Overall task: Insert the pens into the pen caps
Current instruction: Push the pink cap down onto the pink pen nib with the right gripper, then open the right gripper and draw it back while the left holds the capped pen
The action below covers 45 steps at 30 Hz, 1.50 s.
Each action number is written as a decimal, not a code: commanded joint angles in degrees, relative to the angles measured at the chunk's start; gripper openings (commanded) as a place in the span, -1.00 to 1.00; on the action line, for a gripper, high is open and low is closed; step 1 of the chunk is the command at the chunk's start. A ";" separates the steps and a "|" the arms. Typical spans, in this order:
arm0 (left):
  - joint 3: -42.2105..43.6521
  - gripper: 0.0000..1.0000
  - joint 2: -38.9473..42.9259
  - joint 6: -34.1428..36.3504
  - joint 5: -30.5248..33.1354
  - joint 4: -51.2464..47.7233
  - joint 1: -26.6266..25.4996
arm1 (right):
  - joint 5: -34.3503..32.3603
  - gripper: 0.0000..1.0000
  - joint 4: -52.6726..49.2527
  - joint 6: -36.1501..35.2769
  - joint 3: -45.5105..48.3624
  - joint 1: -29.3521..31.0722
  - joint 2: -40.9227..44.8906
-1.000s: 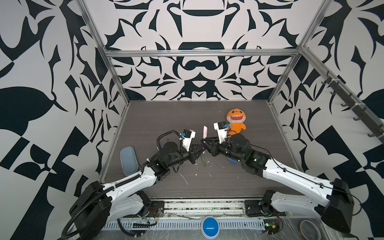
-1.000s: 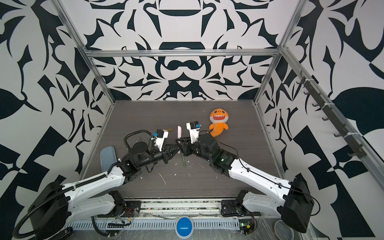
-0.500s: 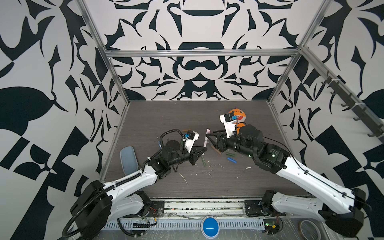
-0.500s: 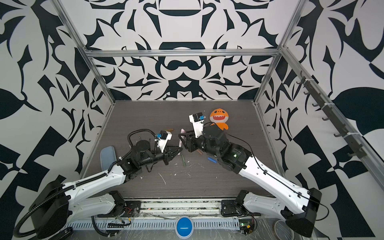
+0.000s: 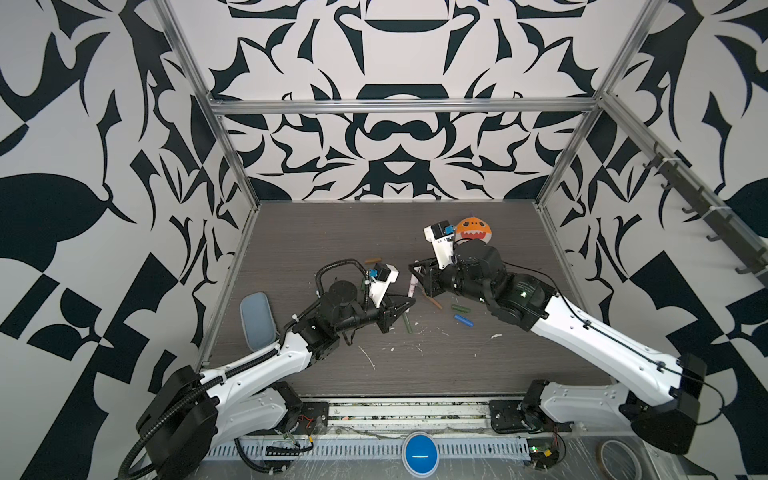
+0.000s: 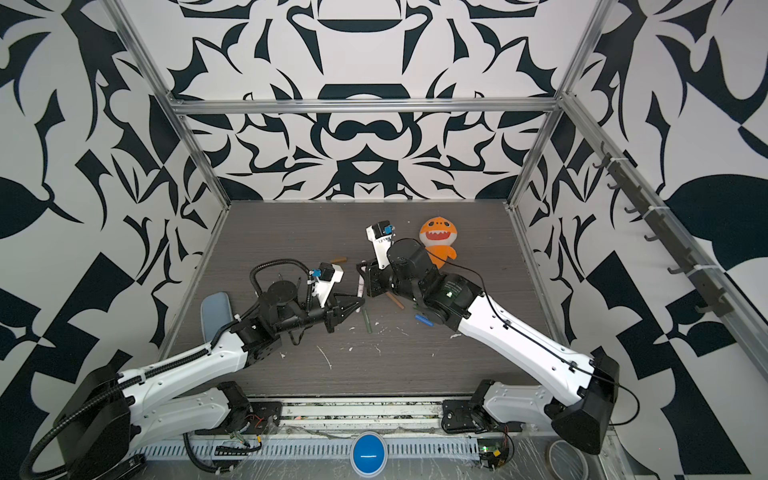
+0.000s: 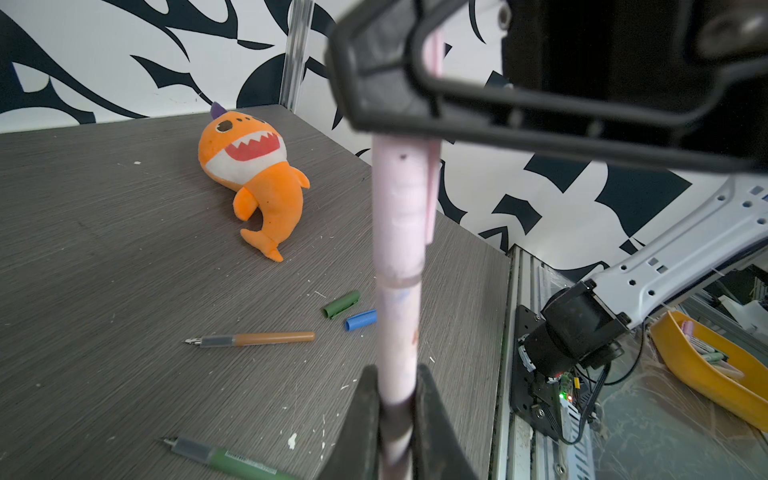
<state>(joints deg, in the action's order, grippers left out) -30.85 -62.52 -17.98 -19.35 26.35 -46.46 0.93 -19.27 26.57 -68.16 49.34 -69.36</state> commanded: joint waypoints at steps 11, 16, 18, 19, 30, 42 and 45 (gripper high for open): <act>-2.33 -1.00 2.15 -1.93 5.35 8.71 0.06 | 7.40 -0.91 6.12 1.51 6.51 0.13 1.43; -6.83 -1.00 0.13 -2.55 5.22 9.09 1.59 | 8.26 -0.94 8.21 1.28 10.45 0.23 0.60; -8.89 -1.00 -0.68 -3.18 4.06 8.90 2.89 | 8.40 -0.95 8.97 1.56 12.00 0.26 0.31; -9.85 -1.00 -1.18 -3.59 3.43 8.90 3.49 | 8.41 -0.95 8.98 1.41 12.68 0.47 -0.01; -18.27 -1.00 -5.18 -3.29 -1.78 2.09 6.62 | 7.58 -0.63 8.09 0.00 13.04 0.89 -0.66; -5.19 -1.00 -7.93 -8.03 1.30 2.27 6.64 | -3.72 -0.03 8.20 -6.61 -6.00 0.60 6.55; -7.47 -1.00 -7.18 -7.48 5.94 -4.49 6.98 | -7.10 -0.03 9.13 -6.56 -1.00 0.60 9.78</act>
<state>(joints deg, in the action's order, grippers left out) -36.49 -70.48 -24.82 -18.11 24.29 -39.88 -2.33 -10.17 21.34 -71.92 49.87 -61.80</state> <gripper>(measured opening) 0.141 0.485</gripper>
